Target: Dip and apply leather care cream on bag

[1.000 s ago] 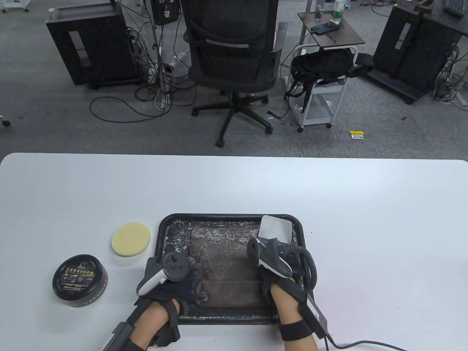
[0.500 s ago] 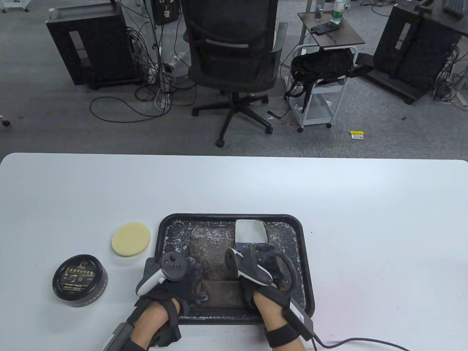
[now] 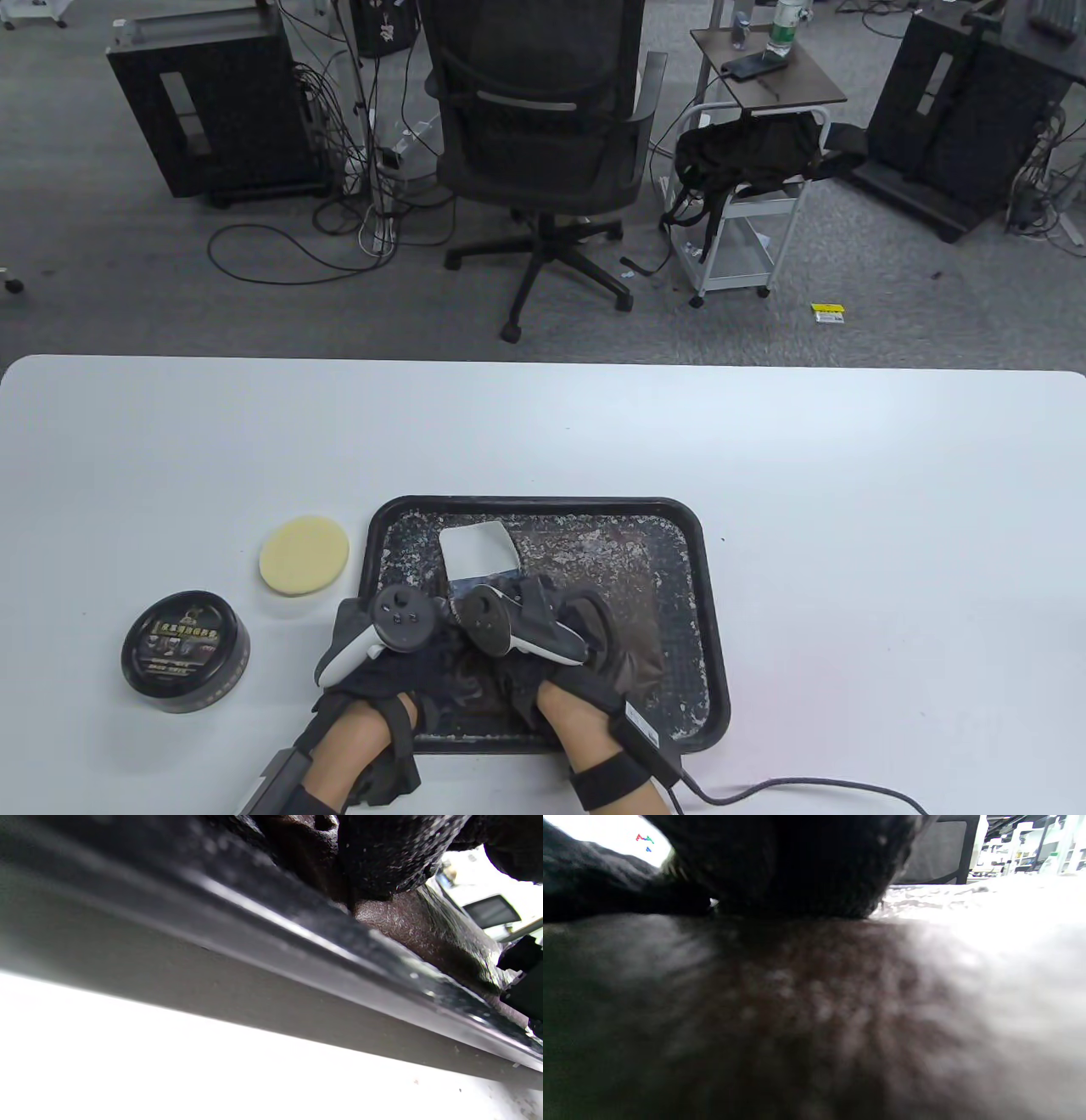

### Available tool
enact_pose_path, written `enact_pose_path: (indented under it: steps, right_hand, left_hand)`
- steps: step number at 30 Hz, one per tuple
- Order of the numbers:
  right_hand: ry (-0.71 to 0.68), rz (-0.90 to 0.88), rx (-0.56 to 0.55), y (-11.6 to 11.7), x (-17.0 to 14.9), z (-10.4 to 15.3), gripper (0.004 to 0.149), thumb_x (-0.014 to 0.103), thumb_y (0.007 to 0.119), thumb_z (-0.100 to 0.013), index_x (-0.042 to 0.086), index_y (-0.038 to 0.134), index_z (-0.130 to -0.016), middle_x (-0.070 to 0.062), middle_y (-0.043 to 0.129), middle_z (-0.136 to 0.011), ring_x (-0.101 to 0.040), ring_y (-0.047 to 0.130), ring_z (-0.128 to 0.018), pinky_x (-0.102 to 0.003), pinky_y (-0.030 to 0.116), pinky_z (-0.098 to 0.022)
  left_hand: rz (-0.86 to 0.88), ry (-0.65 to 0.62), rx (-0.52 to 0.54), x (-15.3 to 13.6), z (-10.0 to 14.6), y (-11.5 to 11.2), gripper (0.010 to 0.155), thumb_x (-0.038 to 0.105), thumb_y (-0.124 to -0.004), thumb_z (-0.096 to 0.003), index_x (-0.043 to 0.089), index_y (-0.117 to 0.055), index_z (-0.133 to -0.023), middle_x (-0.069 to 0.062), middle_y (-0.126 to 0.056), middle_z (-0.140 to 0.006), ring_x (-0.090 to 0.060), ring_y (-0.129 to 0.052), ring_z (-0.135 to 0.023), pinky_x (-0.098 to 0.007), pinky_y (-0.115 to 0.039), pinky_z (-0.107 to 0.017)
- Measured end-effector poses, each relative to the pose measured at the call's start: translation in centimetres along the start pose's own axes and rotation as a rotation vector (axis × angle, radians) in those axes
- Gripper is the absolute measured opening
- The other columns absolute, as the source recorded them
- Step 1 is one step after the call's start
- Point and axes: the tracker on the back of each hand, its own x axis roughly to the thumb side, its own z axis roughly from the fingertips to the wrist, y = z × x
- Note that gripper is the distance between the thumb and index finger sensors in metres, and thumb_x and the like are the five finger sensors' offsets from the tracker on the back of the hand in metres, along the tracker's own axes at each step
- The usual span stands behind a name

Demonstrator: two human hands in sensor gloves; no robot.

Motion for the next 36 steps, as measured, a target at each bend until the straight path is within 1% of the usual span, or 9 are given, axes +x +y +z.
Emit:
enact_pose_path:
  steps: [4,9,13,21,25,28,33,34,36]
  right_hand:
    - [-0.01,-0.048,0.022,0.2,-0.7,0.0,0.056,0.025,0.08,-0.044,0.031,0.073,-0.099,-0.001,0.073,-0.103,-0.028,0.076,-0.095,-0.048,0.059,-0.073]
    - [-0.004,0.077,0.05,0.0,-1.2,0.2,0.056,0.025,0.08,-0.043,0.032,0.073,-0.099,0.0,0.074,-0.103,-0.027,0.078,-0.095,-0.048,0.061,-0.072]
    - [0.031,0.102,0.08,-0.1,-2.1,0.6,0.056,0.025,0.08,-0.043,0.033,0.073,-0.098,0.001,0.074,-0.103,-0.027,0.077,-0.095,-0.048,0.06,-0.072]
    - [0.107,0.127,0.124,-0.4,-5.2,1.9,0.056,0.025,0.08,-0.043,0.032,0.073,-0.098,0.0,0.074,-0.103,-0.028,0.078,-0.094,-0.048,0.061,-0.072]
    - [0.143,0.162,0.124,-0.4,-7.1,3.1,0.056,0.025,0.08,-0.043,0.032,0.073,-0.098,0.0,0.073,-0.103,-0.028,0.077,-0.095,-0.049,0.061,-0.072]
    - [0.202,0.2,0.132,-0.4,-8.7,4.3,0.056,0.025,0.08,-0.043,0.031,0.073,-0.098,-0.002,0.073,-0.103,-0.029,0.078,-0.094,-0.049,0.062,-0.071]
    - [0.298,0.077,0.125,-0.6,-10.7,5.4,0.055,0.025,0.08,-0.043,0.025,0.075,-0.099,-0.011,0.076,-0.1,-0.035,0.082,-0.09,-0.052,0.064,-0.069]
    - [0.328,0.066,0.133,-0.8,-10.9,5.6,0.056,0.025,0.079,-0.044,0.023,0.075,-0.099,-0.013,0.077,-0.099,-0.036,0.083,-0.088,-0.052,0.066,-0.068]
    - [0.329,0.069,0.131,-0.8,-10.9,5.6,0.056,0.026,0.079,-0.044,0.022,0.075,-0.099,-0.014,0.078,-0.098,-0.037,0.085,-0.087,-0.053,0.067,-0.067]
  left_hand:
    - [-0.006,0.004,-0.007,0.0,0.0,0.0,0.077,0.052,-0.08,-0.0407,0.03,-0.035,-0.099,0.01,-0.009,-0.107,-0.023,-0.005,-0.104,-0.052,-0.006,-0.071]
    - [-0.024,0.018,-0.007,0.2,0.0,0.2,0.078,0.05,-0.081,-0.0393,0.031,-0.036,-0.099,0.01,-0.011,-0.107,-0.023,-0.008,-0.104,-0.053,-0.009,-0.072]
    - [-0.041,0.021,0.003,0.3,0.1,0.2,0.079,0.051,-0.081,-0.039,0.031,-0.036,-0.1,0.01,-0.012,-0.108,-0.024,-0.009,-0.105,-0.053,-0.011,-0.073]
    - [-0.069,0.019,0.022,0.7,0.1,0.3,0.08,0.048,-0.083,-0.0378,0.029,-0.037,-0.101,0.007,-0.013,-0.11,-0.028,-0.012,-0.106,-0.057,-0.014,-0.074]
    - [-0.07,0.024,0.02,0.7,0.0,0.3,0.081,0.048,-0.083,-0.0378,0.029,-0.037,-0.101,0.007,-0.012,-0.11,-0.028,-0.011,-0.106,-0.057,-0.014,-0.074]
    - [-0.085,0.033,0.024,0.8,0.0,0.3,0.081,0.049,-0.083,-0.0374,0.029,-0.038,-0.101,0.005,-0.011,-0.11,-0.03,-0.011,-0.106,-0.057,-0.015,-0.075]
    - [-0.076,0.018,0.034,0.8,0.0,0.3,0.082,0.048,-0.084,-0.0371,0.028,-0.037,-0.102,0.002,-0.013,-0.11,-0.031,-0.012,-0.106,-0.058,-0.015,-0.074]
    - [-0.077,0.011,0.039,0.8,0.0,0.2,0.083,0.048,-0.084,-0.0372,0.027,-0.037,-0.102,0.001,-0.013,-0.11,-0.032,-0.013,-0.106,-0.059,-0.016,-0.074]
    - [-0.075,0.006,0.044,0.7,0.0,0.2,0.086,0.048,-0.084,-0.0372,0.026,-0.033,-0.103,0.0,-0.013,-0.111,-0.032,-0.013,-0.106,-0.059,-0.015,-0.074]
